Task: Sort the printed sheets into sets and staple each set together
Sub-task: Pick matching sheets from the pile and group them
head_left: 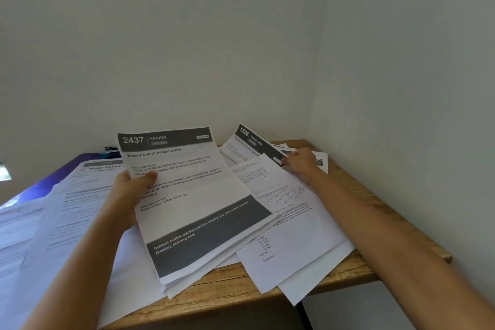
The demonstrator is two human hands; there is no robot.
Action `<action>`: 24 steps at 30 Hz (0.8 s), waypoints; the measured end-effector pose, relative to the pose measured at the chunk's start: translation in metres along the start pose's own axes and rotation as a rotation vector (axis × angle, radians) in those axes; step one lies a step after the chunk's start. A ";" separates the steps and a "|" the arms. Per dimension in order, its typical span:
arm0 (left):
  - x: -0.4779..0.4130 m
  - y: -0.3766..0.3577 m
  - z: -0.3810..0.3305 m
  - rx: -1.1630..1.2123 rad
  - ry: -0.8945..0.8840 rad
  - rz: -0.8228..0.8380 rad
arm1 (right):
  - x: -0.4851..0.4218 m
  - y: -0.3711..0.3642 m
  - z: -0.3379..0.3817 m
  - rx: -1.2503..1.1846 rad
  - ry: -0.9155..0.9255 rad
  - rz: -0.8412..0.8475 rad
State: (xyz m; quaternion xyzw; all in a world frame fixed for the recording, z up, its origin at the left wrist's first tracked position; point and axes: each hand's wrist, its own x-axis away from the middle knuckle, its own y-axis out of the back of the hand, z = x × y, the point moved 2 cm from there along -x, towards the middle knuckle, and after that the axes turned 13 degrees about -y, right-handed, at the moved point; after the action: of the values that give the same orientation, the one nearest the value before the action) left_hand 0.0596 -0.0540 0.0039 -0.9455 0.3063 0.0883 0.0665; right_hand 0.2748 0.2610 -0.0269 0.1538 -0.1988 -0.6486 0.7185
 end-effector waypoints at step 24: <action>0.004 0.000 0.000 0.100 -0.069 0.007 | 0.008 0.014 -0.003 -0.529 -0.096 0.377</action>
State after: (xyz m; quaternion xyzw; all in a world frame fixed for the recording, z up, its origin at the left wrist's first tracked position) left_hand 0.0628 -0.0566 0.0030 -0.9364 0.3110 0.1056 0.1239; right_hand 0.2887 0.2544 -0.0219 -0.1085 -0.0821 -0.5398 0.8307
